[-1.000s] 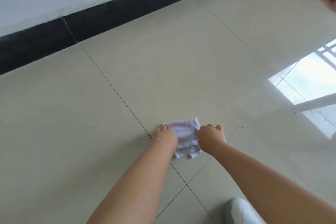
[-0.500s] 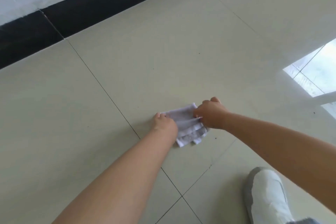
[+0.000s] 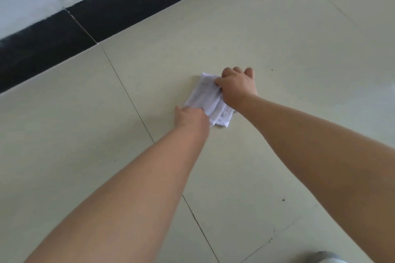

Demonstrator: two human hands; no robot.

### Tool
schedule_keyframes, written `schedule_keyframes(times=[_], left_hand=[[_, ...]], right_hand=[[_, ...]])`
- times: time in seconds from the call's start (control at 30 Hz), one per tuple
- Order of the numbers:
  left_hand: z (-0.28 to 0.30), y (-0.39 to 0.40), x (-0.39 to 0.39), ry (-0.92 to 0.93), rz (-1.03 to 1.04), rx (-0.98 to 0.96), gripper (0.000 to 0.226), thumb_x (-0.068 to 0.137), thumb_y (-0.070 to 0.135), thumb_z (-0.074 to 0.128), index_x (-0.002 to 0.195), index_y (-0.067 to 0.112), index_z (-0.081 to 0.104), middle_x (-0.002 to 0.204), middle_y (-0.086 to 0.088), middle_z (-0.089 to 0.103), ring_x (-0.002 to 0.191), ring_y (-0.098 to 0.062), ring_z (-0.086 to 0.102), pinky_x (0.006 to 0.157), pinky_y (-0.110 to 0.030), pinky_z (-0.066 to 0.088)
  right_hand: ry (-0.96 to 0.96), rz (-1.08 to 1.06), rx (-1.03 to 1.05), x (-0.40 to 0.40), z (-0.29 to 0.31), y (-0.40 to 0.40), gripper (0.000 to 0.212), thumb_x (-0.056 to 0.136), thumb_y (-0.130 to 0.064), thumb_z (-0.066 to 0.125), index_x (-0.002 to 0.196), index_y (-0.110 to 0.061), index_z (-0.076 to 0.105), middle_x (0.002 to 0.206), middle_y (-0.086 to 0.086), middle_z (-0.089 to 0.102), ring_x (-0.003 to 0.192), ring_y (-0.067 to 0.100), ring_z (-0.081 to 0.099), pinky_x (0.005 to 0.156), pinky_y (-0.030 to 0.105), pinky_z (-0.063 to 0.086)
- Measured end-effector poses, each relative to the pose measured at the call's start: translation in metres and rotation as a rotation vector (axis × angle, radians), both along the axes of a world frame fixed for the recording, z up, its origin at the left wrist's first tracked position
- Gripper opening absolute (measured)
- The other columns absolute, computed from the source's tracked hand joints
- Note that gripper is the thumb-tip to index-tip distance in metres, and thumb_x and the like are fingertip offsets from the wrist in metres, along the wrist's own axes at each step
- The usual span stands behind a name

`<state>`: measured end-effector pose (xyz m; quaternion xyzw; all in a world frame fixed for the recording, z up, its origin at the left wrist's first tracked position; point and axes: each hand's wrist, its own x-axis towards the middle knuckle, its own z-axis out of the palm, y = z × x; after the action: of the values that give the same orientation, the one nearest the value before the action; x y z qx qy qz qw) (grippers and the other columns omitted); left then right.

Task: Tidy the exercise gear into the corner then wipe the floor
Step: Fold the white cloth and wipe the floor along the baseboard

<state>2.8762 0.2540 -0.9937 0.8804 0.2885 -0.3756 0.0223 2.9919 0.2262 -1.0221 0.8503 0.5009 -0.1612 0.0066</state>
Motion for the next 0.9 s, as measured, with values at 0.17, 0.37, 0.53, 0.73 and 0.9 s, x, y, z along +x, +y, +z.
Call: schedule_keyframes(times=[0.17,0.37,0.53,0.73,0.9], left_hand=[[0.0,0.056,-0.063,0.074,0.126,0.039,0.043,0.099,0.023,0.037,0.141,0.013,0.031,0.14,-0.01,0.044,0.129,-0.027,0.045,0.103,-0.03,0.036],[-0.021,0.016,-0.122,-0.196,-0.02,0.096,0.029,0.07,0.015,0.06,0.086,-0.004,0.075,0.096,-0.026,0.072,0.092,-0.039,0.071,0.073,-0.04,0.058],[-0.026,-0.042,-0.069,-0.279,-0.126,-0.072,0.05,0.07,0.018,0.034,0.087,-0.003,0.077,0.1,-0.025,0.073,0.098,-0.034,0.071,0.08,-0.036,0.057],[-0.035,-0.018,0.051,-0.295,0.092,-0.037,0.051,0.1,0.011,0.027,0.147,-0.007,0.017,0.157,-0.023,0.006,0.148,-0.032,0.001,0.121,-0.037,0.002],[-0.036,0.035,0.046,-0.28,0.27,0.108,0.052,0.099,0.02,0.036,0.145,-0.003,0.025,0.153,-0.022,0.02,0.145,-0.032,0.016,0.118,-0.036,0.014]], right_hand=[[0.1,0.123,0.036,-0.059,-0.003,0.048,0.032,0.085,-0.006,0.051,0.114,-0.015,0.061,0.12,0.004,0.05,0.117,0.025,0.041,0.098,0.033,0.027],[0.028,0.432,0.101,-0.075,-0.012,-0.037,0.021,0.053,-0.004,0.051,0.064,-0.014,0.066,0.069,0.001,0.058,0.069,0.021,0.059,0.074,0.029,0.035],[-0.096,0.333,0.057,-0.022,-0.01,-0.115,0.023,0.035,0.001,0.072,0.046,-0.015,0.06,0.046,-0.001,0.052,0.046,0.023,0.055,0.066,0.03,0.023],[-0.072,-0.13,-0.008,0.049,-0.004,-0.068,0.018,0.076,0.003,0.056,0.088,-0.002,0.069,0.096,0.018,0.063,0.1,0.034,0.053,0.088,0.038,0.031],[0.022,-0.089,0.019,0.04,-0.006,0.026,0.04,0.086,-0.008,0.05,0.125,-0.013,0.054,0.132,0.013,0.044,0.128,0.027,0.034,0.104,0.037,0.025]])
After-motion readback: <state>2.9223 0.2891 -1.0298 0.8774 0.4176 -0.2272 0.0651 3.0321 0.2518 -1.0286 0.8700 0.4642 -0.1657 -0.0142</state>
